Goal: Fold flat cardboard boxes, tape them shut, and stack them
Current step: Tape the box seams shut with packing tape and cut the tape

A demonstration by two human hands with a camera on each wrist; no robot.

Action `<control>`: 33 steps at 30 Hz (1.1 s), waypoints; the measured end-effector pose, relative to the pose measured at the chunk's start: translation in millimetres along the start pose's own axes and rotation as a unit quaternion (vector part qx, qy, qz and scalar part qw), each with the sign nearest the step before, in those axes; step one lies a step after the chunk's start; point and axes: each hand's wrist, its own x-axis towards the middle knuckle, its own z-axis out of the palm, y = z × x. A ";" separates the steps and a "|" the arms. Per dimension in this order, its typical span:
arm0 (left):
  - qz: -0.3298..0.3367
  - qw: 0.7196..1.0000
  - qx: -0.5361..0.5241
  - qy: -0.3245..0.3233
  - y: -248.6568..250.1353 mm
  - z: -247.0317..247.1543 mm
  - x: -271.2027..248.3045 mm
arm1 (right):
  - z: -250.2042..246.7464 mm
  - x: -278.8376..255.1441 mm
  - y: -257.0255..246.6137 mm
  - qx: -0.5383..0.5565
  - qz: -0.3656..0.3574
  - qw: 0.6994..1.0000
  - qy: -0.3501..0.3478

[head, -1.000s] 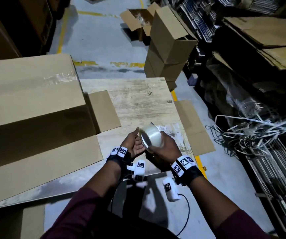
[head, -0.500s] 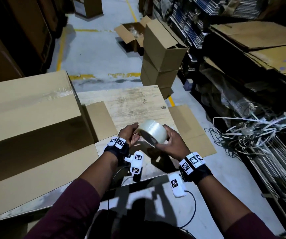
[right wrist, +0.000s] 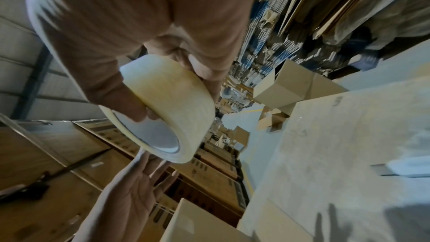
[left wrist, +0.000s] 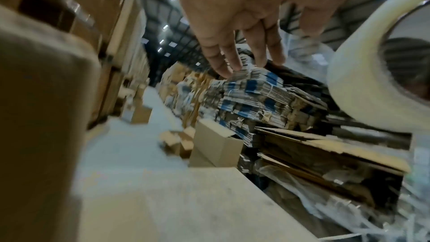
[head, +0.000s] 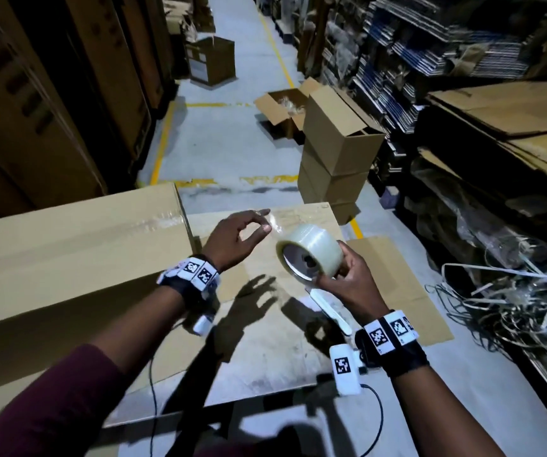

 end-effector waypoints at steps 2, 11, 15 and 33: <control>0.074 0.989 0.121 -0.028 -1.1 -43.2 9.4 | 11.1 7.5 -10.9 0.024 -0.016 1.000 -0.008; -0.237 0.946 -0.217 -0.048 -44.2 -140.6 24.1 | 109.5 61.3 -37.5 -0.024 -0.067 0.997 -0.024; -0.300 0.881 -0.364 0.034 -71.7 -151.2 29.4 | 145.1 81.0 -40.5 -0.066 -0.060 0.996 -0.027; -0.295 0.948 0.105 -0.055 -193.4 -231.8 146.6 | 274.8 157.0 -50.0 -0.078 0.102 0.989 0.078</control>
